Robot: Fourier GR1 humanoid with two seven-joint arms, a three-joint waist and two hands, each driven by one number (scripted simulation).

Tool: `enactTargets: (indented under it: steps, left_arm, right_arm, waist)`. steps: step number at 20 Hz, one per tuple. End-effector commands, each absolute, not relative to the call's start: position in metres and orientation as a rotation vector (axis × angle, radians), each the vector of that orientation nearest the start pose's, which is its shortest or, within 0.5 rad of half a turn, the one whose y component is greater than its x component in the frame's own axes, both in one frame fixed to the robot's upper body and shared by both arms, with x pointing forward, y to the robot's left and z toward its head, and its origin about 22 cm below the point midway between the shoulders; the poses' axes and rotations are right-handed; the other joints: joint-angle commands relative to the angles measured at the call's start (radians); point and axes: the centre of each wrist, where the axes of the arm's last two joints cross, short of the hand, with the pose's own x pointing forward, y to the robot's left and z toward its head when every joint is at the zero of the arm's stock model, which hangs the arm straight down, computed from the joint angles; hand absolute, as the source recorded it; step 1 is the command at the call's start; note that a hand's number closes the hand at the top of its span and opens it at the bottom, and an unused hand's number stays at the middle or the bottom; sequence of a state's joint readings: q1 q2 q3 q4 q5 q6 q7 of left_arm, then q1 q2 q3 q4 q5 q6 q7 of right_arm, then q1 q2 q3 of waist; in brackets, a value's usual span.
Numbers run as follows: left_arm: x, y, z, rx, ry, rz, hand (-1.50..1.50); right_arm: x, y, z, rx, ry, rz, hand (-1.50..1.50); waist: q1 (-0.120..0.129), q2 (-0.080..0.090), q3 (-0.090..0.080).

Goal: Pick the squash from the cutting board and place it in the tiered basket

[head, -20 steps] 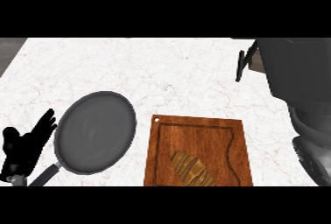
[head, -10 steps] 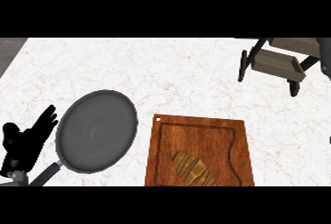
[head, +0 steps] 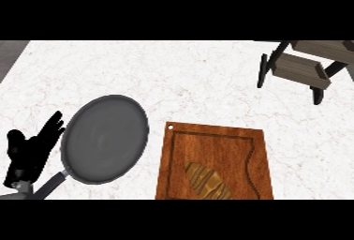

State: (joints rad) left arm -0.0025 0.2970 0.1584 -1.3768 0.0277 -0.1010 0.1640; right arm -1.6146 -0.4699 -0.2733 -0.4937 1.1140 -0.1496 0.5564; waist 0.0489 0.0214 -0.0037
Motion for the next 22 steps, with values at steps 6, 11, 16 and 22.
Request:
enactTargets:
  steps: [6, 11, 16, 22]
  left_arm:
    - [0.231, 0.35, -0.013, 0.229, -1.217, -0.119, 0.0]
    - [0.243, 0.349, -0.005, 0.226, -1.23, -0.105, 0.0]
    - [0.238, 0.348, -0.007, 0.249, -1.231, -0.124, 0.0]
    - [0.237, 0.35, -0.018, 0.229, -1.237, -0.117, 0.0]
  right_arm:
    - [0.45, -0.259, 0.407, -1.761, -1.181, 0.738, 1.5]
    - [0.442, -0.278, 0.426, -1.759, -1.183, 0.824, 1.5]
    - [0.435, -0.286, 0.44, -1.778, -1.129, 0.882, 1.5]
    - [0.442, -0.306, 0.418, -1.65, -0.996, 0.885, 1.5]
  waist:
    - [0.016, 0.004, 0.001]
    - [0.013, 0.005, 0.002]
    - [0.021, 0.006, 0.002]
    - [0.017, 0.009, 0.002]
